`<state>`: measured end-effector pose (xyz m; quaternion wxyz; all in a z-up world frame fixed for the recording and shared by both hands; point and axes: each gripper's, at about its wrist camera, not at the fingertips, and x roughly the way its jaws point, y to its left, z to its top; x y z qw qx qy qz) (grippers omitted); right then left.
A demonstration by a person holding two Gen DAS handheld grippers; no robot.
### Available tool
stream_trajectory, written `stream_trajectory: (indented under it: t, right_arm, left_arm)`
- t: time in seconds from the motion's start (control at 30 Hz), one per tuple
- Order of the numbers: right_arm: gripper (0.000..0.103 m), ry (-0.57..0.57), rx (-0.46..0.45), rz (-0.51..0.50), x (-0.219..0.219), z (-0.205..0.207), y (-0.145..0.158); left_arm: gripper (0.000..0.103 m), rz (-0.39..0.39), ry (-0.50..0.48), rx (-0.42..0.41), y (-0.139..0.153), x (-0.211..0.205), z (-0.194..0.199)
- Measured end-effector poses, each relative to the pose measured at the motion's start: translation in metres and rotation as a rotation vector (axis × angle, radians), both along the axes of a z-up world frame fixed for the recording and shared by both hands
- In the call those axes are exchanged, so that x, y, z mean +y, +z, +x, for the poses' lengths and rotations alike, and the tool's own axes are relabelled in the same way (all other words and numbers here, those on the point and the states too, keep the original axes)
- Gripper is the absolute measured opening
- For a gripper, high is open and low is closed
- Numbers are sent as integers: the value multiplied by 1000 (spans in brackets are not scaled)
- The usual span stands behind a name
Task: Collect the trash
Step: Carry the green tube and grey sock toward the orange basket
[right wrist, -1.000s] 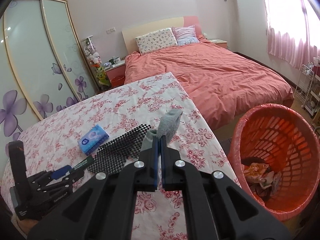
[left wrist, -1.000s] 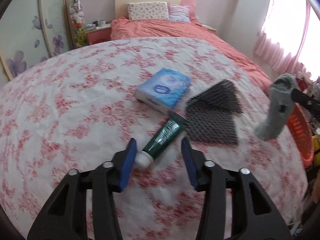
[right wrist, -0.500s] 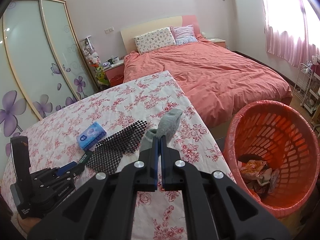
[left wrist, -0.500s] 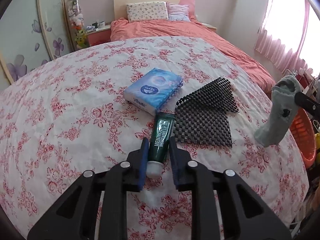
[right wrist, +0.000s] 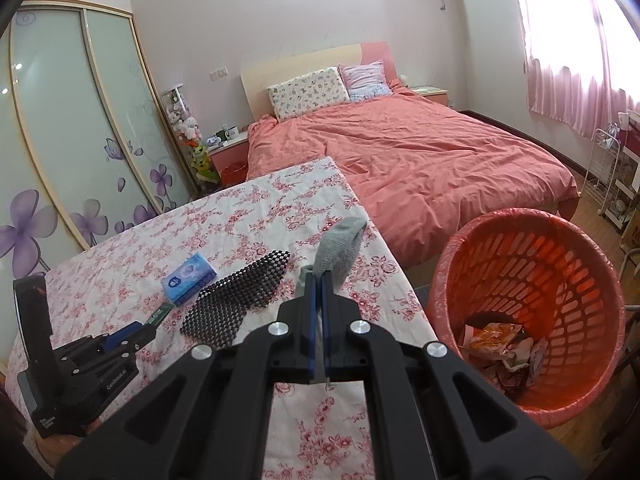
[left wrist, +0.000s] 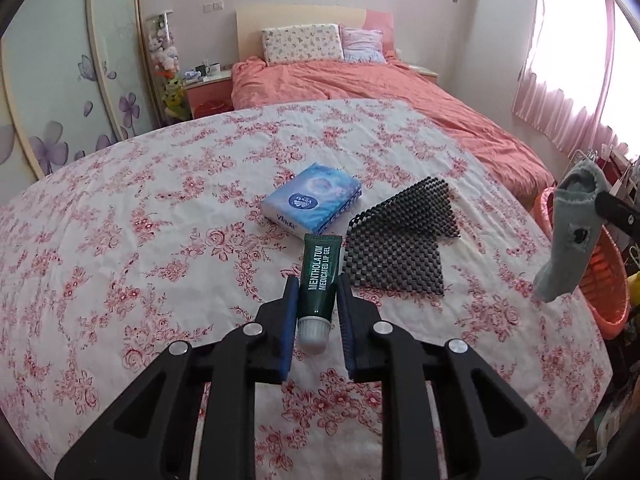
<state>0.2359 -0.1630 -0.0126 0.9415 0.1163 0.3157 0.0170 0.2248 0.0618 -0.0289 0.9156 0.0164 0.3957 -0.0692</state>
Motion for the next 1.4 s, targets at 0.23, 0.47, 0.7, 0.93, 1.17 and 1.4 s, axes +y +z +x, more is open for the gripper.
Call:
stream_trajectory:
  t: [0.23,0.47,0.7,0.93,1.17,1.4]
  right_arm:
    - [3,0,-18,4,-4,-11,6]
    - [3,-8,-34,10,-12,-19,13]
    - [3,-21,-48,16,-23,-28,17]
    - [3,-47,-61,16,-38,-36,21]
    - [3,-92,-58,-4,-57,-42,20]
    - [3,-142,-50,-26,-79,-51,16]
  left_arm:
    - [19,-42,6,-28,15,3,-8]
    - [19,-60,-13,-62,30,-9,-15]
    - [19,-91,-55,-93,45,-29,-22]
    - [19,-115,-95,-116,56,-55,-26]
    - [19,-125,-148,-119,56,-89,-25]
    - [19,-141,-212,-104,52,-125,-24]
